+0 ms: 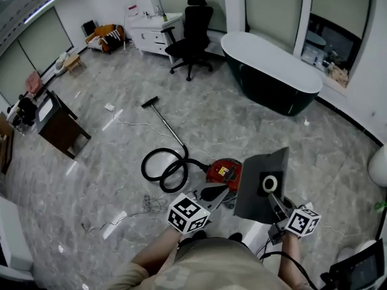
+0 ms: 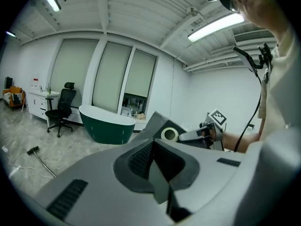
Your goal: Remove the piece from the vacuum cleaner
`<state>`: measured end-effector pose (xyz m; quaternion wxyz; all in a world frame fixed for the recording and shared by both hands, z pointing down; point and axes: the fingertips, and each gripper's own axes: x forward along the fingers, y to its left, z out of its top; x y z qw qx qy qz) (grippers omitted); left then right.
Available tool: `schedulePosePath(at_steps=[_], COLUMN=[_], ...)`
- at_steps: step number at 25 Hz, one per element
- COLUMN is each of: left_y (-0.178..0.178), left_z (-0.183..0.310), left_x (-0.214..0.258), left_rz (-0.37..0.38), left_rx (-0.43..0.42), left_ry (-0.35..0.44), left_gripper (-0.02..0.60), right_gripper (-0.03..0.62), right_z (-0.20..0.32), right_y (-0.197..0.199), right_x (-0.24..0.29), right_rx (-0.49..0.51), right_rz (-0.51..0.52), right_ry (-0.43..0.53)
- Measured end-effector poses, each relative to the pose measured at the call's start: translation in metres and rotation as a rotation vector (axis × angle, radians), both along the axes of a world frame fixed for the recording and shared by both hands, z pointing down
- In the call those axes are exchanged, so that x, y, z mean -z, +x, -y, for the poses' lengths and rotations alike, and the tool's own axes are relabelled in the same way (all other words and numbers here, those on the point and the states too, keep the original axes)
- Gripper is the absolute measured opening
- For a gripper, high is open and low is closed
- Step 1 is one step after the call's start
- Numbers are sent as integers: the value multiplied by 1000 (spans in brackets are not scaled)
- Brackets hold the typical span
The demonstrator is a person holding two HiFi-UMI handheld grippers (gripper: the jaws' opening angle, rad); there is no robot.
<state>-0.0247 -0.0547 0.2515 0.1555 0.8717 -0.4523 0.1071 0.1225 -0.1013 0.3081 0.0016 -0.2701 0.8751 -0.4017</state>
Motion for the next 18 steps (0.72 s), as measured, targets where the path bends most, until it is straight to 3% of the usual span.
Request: schedulePosePath(at_steps=[4,12,18], left_y=[-44,-59,-97], left_z=[1,-17,-55], left_x=[2,8,3], left_rz=[-27,-84,-147], left_rx=[-13,-130,-353], left_ry=[15,16,-8], left_gripper=[2,2,2], right_gripper=[29,29,29], right_z=[2,-35,-109], right_y=[-39,-54,-87], right_x=[18,35,51], right_rx=[-29,-142,-368], right_rz=[0,-39,-58], right_ry=[33,45,43])
